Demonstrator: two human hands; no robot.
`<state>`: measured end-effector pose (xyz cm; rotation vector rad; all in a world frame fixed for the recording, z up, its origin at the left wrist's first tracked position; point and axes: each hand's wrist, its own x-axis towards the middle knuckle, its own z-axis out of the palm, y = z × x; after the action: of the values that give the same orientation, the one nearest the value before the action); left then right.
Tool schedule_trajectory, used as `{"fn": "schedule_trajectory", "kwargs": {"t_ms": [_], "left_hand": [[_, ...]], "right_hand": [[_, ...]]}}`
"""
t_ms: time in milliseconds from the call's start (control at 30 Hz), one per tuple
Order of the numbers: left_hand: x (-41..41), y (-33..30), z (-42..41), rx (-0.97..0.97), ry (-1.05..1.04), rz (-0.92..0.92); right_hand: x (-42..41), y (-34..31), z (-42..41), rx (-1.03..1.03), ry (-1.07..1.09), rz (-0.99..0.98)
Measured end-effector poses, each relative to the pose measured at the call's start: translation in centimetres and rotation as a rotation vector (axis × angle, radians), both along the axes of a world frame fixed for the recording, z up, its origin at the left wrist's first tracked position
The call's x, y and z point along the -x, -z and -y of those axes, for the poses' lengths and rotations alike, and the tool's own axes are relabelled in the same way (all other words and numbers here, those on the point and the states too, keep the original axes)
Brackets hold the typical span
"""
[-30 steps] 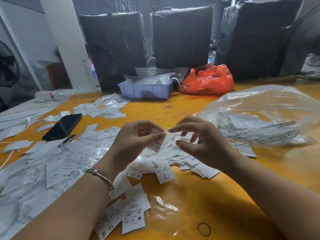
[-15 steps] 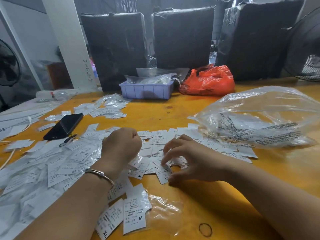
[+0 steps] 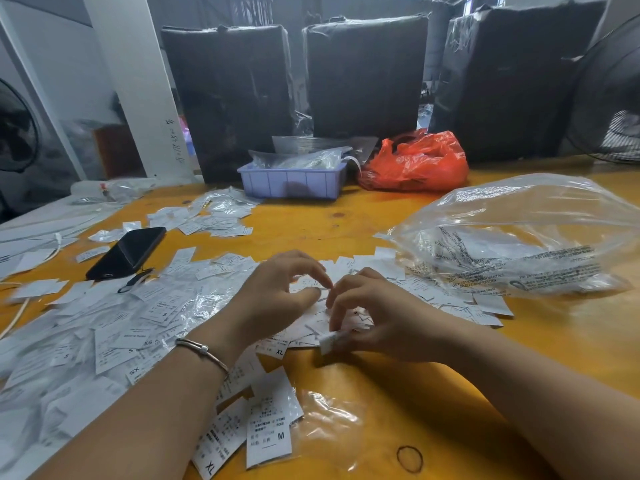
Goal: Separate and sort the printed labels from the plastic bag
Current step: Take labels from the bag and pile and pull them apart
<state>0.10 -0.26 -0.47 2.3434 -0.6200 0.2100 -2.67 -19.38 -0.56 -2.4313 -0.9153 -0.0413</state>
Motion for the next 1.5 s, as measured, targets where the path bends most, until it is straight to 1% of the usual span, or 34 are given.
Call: {"fn": "schedule_trajectory", "kwargs": {"t_ms": [67,133,267,367,467,600,667,733,800,867,933,1000,1100,1200,1267,1400,1500], "left_hand": [[0.1,0.0,0.2,0.093,0.042,-0.071],[0.1,-0.1,0.2,0.106,0.023,-0.068],[0.6,-0.4,0.4,0.183,0.1,-0.13],[0.9,-0.3,0.8,0.142,0.097,-0.082],[1.0,-0.2,1.2,0.179,0.11,-0.039],[1.1,-0.4,1.2,0.251,0.125,0.01],[1.1,-0.5,1.1,0.256,0.116,0.035],[1.0,-0.5,1.0,0.276,0.096,0.036],[1.0,-0.4,0.8,0.283,0.075,0.022],[1.0,-0.5,0.8,0.29,0.071,0.02],[1.0,-0.5,0.7,0.28,0.062,0.03],[1.0,-0.6,0.5,0.27,0.061,0.029],[0.9,-0.6,0.4,0.274,0.075,-0.029],[1.0,-0.4,0.5,0.222,0.085,-0.047],[1.1,-0.3,0.6,0.175,0.088,-0.033],[1.1,-0.3,0.6,0.157,0.089,-0.026],[1.2,-0.4,0.6,0.156,0.087,-0.02]], "right_hand": [[-0.2,-0.2,0.4,-0.09,0.036,-0.012],[-0.5,-0.5,1.0,-0.204,0.08,-0.004],[-1.0,-0.6,1.8,-0.338,0.201,0.106],[-1.1,-0.4,1.7,-0.41,0.233,0.17],[-1.0,-0.2,1.6,-0.442,0.2,0.204],[-0.8,-0.3,1.5,-0.416,0.151,0.212],[-1.0,-0.5,2.1,-0.362,0.181,0.225],[-1.6,-0.6,3.4,-0.286,0.341,0.315],[-2.4,-0.6,4.8,-0.232,0.595,0.399],[-3.0,-0.3,6.1,-0.168,0.813,0.414],[-3.6,-0.1,7.2,-0.041,0.969,0.361],[-4.0,-0.1,8.1,0.104,1.092,0.267],[-4.2,-0.1,9.0,0.216,1.177,0.131],[-4.4,0.3,9.5,0.216,1.168,0.068],[-4.5,0.4,9.6,0.154,1.159,0.058],[-4.7,0.5,10.2,-0.006,1.182,0.074],[-5.0,0.6,10.3,-0.005,1.188,0.063]]}}
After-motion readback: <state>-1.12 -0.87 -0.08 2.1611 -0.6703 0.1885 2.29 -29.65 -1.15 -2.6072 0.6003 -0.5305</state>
